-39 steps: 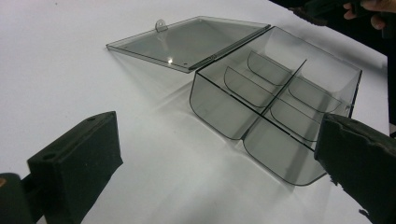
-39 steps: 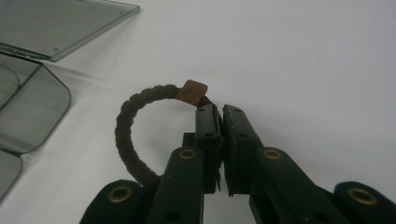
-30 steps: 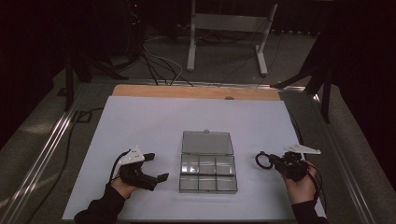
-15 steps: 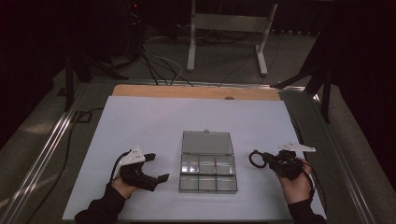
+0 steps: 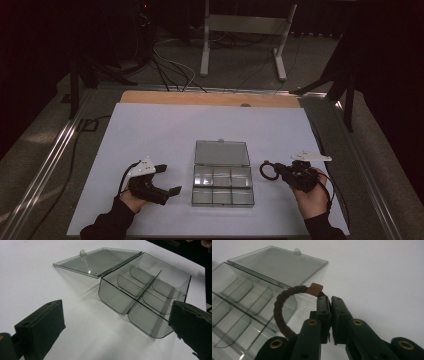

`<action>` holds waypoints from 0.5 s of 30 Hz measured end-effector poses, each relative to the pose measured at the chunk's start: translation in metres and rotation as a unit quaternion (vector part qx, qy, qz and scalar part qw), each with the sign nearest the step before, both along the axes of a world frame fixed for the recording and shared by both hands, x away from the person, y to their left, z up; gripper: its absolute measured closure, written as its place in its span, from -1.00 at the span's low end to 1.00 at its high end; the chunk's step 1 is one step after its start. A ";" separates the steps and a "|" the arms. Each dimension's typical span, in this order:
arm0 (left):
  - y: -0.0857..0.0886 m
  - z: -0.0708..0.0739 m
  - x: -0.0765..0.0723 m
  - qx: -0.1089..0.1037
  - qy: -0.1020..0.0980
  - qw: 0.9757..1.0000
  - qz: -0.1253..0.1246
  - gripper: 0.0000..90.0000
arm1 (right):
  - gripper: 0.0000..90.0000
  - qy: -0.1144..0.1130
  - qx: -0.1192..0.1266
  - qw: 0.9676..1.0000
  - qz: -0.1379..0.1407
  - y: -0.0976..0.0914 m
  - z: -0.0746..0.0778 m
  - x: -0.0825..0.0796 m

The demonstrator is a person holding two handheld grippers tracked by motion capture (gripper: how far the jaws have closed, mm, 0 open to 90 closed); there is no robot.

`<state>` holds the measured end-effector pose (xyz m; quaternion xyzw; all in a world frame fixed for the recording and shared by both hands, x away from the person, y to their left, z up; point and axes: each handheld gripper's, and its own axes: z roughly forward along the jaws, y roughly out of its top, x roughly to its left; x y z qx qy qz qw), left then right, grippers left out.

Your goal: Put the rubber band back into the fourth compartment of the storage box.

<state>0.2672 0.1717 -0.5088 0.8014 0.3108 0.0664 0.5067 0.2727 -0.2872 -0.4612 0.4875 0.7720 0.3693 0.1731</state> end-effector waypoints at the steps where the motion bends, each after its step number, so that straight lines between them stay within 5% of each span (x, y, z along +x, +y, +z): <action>1: 0.000 0.000 0.000 -0.001 0.000 1.000 -0.002 -0.98 | 0.89 0.000 0.000 1.000 0.003 0.002 0.000 0.000; 15: -0.001 0.000 0.000 -0.001 -0.001 1.000 -0.004 -0.97 | 0.89 -0.001 0.002 0.999 0.042 0.029 0.004 0.002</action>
